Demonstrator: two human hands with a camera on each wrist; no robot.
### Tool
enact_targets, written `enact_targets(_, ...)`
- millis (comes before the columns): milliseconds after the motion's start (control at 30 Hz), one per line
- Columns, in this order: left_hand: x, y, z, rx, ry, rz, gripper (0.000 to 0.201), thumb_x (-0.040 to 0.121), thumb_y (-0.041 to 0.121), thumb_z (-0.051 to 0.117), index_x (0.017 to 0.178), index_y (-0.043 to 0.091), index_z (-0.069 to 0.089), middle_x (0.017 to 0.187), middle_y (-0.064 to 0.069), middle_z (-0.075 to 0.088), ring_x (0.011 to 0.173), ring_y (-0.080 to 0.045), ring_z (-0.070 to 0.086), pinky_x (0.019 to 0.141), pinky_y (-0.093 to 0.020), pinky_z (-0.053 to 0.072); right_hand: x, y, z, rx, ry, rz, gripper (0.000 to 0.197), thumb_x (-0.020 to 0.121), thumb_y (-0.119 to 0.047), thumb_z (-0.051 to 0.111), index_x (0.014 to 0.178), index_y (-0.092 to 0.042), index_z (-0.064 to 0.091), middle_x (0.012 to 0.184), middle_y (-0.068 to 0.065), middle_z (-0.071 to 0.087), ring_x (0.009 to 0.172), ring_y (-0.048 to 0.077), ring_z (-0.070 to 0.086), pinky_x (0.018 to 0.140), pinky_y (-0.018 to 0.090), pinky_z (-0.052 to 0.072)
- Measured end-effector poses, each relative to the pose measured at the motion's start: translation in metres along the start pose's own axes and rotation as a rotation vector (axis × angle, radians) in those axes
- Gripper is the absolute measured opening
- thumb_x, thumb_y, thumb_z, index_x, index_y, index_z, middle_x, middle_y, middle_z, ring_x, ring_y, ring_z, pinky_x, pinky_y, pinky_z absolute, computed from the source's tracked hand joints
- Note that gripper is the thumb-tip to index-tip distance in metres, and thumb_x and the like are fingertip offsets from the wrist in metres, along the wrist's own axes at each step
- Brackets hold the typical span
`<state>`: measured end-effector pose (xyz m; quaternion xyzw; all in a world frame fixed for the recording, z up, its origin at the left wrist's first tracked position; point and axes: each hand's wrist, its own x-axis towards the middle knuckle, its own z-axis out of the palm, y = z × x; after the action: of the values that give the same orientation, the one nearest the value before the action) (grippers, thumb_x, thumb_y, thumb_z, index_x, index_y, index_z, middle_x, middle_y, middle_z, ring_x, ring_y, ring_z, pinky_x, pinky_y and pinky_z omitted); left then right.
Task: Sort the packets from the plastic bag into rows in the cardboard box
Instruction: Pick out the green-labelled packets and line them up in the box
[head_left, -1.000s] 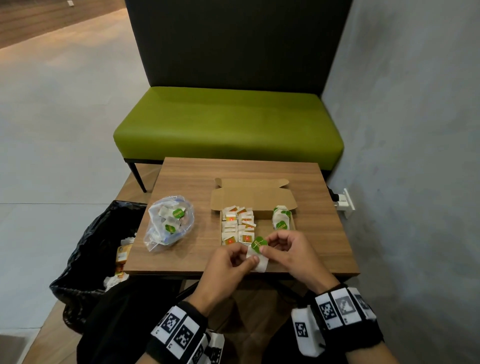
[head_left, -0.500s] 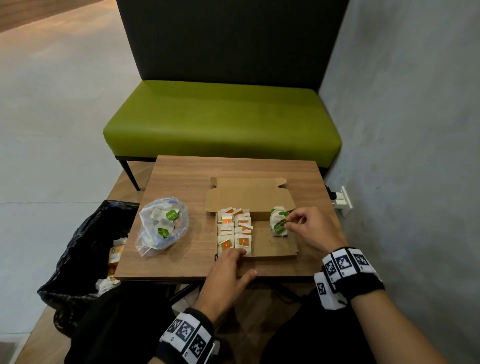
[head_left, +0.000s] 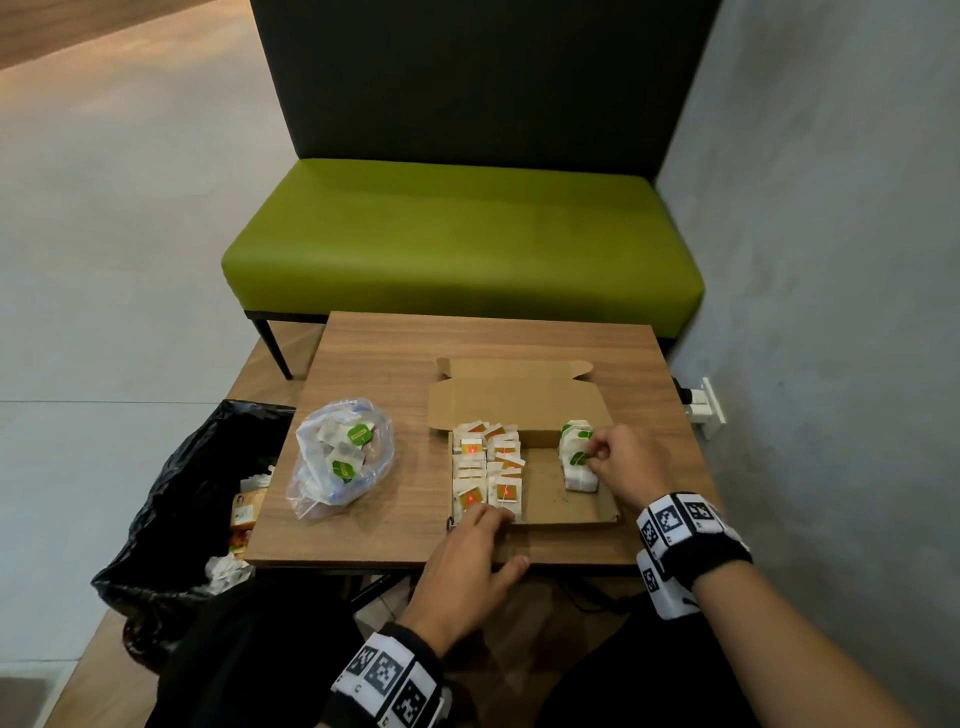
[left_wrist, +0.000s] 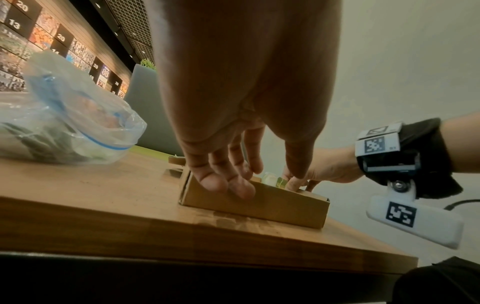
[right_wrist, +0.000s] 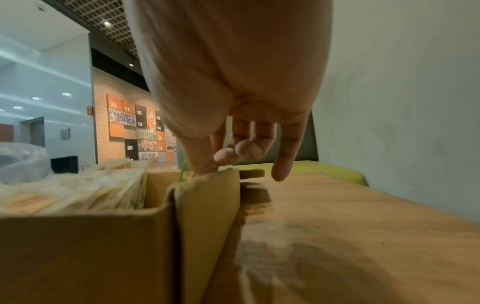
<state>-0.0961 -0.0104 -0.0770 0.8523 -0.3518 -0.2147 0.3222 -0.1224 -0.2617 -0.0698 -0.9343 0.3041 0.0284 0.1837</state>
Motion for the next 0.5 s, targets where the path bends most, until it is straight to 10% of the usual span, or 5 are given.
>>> enact_targets(233,-0.001,-0.002,0.001,-0.016,-0.006,0.016,0.050,0.093,0.043,0.061,0.138,0.029,0.045,0.132,0.016,0.043,0.119,-0.002,0.048,0.102,-0.024,0.044,-0.017,-0.004,0.000,0.068,0.153,-0.016,0.016,0.083,-0.023,0.073,0.094,-0.026,0.063,0.086,-0.008,0.060,0.082,0.014,0.058,0.067,0.031,0.047)
enact_targets(500,-0.002,-0.003,0.006,-0.011,-0.022,0.004,0.046,0.092,0.042,0.062,0.134,0.030,0.047,0.130,0.017,0.040,0.118,-0.003,0.049,0.103,-0.028,0.046,-0.041,-0.013,0.019,-0.404,-0.009,-0.128,0.034,0.094,-0.050,0.048,0.108,-0.031,0.071,0.121,0.001,0.046,0.114,0.021,0.037,0.096,0.045,0.034)
